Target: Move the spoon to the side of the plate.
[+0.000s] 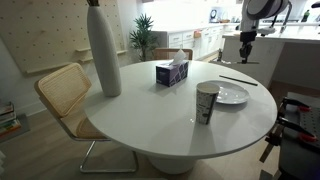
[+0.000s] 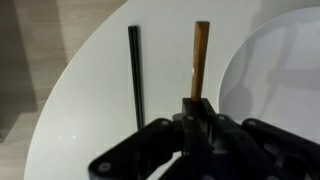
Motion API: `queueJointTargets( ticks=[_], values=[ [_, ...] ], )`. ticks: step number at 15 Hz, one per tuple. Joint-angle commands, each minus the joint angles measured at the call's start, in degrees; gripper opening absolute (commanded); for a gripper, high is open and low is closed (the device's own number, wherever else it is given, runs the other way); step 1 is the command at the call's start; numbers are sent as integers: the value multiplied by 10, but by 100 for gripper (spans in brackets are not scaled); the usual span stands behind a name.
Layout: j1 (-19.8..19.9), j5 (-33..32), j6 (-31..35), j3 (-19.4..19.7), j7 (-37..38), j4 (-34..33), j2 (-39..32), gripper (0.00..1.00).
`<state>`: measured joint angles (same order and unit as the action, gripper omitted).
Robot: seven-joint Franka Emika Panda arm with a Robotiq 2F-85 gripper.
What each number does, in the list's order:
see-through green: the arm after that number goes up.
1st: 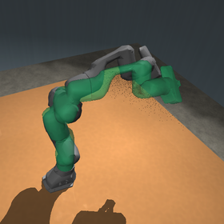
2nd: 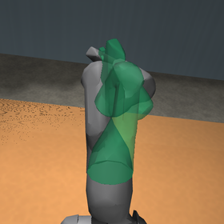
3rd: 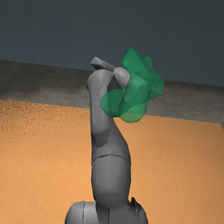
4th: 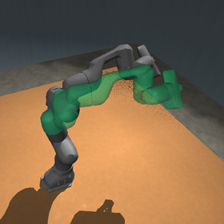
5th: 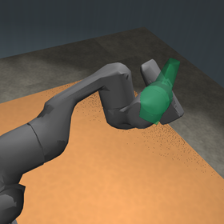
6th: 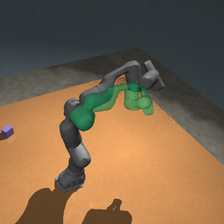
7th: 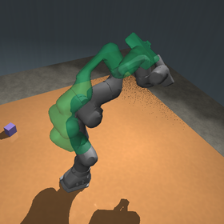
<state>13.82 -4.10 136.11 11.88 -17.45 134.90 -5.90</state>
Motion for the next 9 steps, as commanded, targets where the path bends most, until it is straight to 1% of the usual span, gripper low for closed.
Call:
queueJointTargets(
  ticks=[1,6,9],
  values=[
    [1,-8,50,6,13,62,30,3],
    [4,-3,96,14,8,100,24,3],
    [4,-3,106,15,8,113,24,3]
  ],
)
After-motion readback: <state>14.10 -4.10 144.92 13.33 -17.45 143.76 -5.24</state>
